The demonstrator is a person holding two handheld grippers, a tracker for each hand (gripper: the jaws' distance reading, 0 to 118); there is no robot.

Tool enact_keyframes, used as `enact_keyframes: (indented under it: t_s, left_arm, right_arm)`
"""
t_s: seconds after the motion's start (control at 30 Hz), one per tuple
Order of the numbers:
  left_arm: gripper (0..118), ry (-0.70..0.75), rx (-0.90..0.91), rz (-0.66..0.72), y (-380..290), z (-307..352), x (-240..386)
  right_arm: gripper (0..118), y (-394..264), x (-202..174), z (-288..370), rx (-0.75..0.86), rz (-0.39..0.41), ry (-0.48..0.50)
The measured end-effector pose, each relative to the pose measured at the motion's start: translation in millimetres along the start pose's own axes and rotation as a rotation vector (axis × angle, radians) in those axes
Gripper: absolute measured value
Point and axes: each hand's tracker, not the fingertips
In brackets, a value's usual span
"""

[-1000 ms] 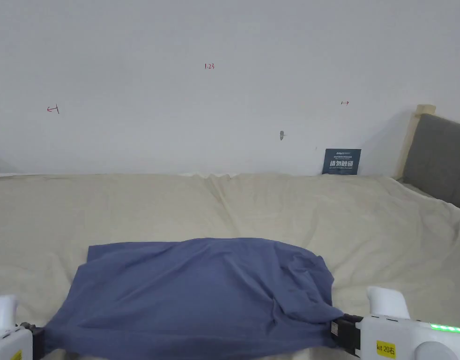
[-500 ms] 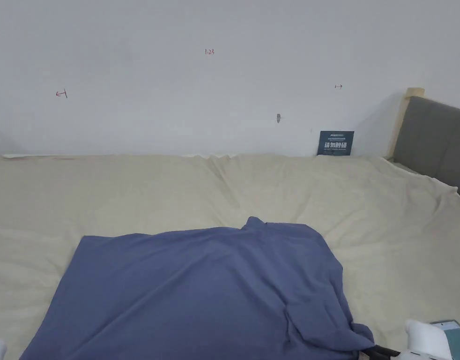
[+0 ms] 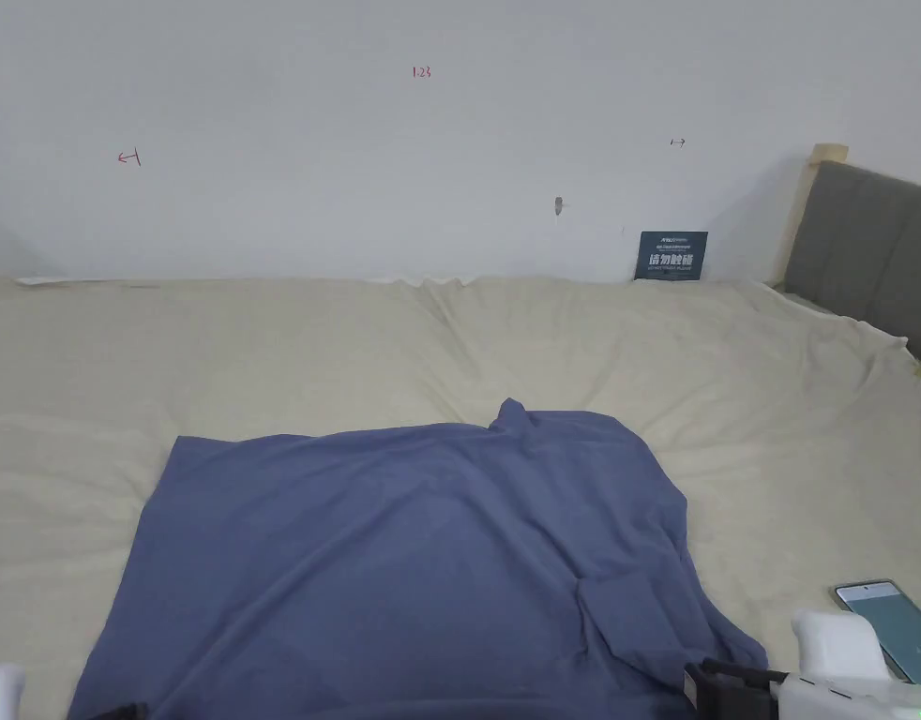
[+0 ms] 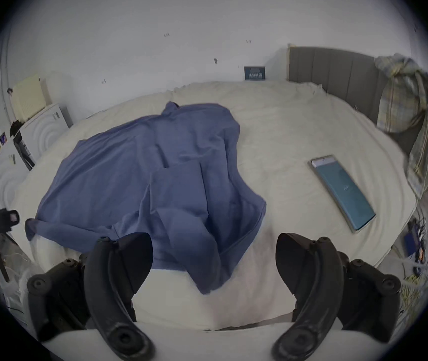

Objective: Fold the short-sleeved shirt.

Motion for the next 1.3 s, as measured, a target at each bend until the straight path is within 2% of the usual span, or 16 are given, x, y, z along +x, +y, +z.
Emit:
enact_keyframes:
  t_s: [0.13, 0.23, 0.3, 0.33, 0.37, 0.4, 0.43, 0.5, 0.53, 0.63, 0.9, 0.93, 0.97, 1.0, 1.03, 1.3]
  left_arm:
    - [118, -0.017, 0.061, 0.042, 14, 19, -5]
    - [116, -0.061, 0.084, 0.044, 17, 34, -4]
    - [96, -0.079, 0.079, 0.027, 18, 42, 0]
    - [90, -0.084, 0.092, 0.016, 16, 45, 3]
    - [90, -0.083, 0.093, -0.007, 11, 47, 6]
    - [67, -0.062, 0.081, -0.027, 8, 45, 9]
    - [47, -0.047, 0.060, -0.060, 4, 42, 11]
    - [11, -0.028, 0.025, -0.104, -7, 39, 15]
    - [0, -0.046, 0.034, -0.098, -12, 39, 15]
    - [0, -0.110, -0.034, -0.067, -20, 38, 10]
    - [3, -0.046, 0.013, -0.090, -24, 41, -7]
    - [19, -0.044, 0.014, -0.090, -24, 40, -11]
    - [50, -0.047, 0.007, -0.089, -24, 38, -14]
    - [97, -0.036, -0.024, -0.087, -25, 35, -16]
    - [118, -0.023, -0.045, -0.081, -25, 31, -16]
    - [116, -0.015, -0.014, -0.122, -5, -6, -16]
  right_arm:
    - [99, 4, -6, 25, 0.064, 0.007, -0.018]
    - [95, 2, -9, 44, 0.099, -0.016, 0.090]
    - [64, 0, -15, 54, 0.112, -0.014, 0.109]
    - [54, -3, -17, 58, 0.123, -0.015, 0.110]
    - [54, -6, -20, 59, 0.129, -0.014, 0.111]
    - [23, -9, -24, 57, 0.127, -0.016, 0.107]
    - [3, -12, -26, 55, 0.129, -0.016, 0.106]
    - [0, -18, -26, 49, 0.069, -0.018, 0.154]
    - [0, -22, -28, 47, 0.050, -0.010, 0.171]
    - [0, -30, -35, 44, 0.048, 0.012, 0.159]
    - [0, -32, -45, 37, 0.017, 0.047, 0.170]
    - [0, -32, -45, 37, 0.017, 0.051, 0.171]
    - [0, -32, -45, 37, 0.017, 0.055, 0.173]
    - [0, -31, -46, 37, 0.017, 0.054, 0.173]
    - [0, -31, -46, 37, 0.017, 0.054, 0.178]
    - [0, -26, -49, 33, 0.004, 0.065, 0.191]
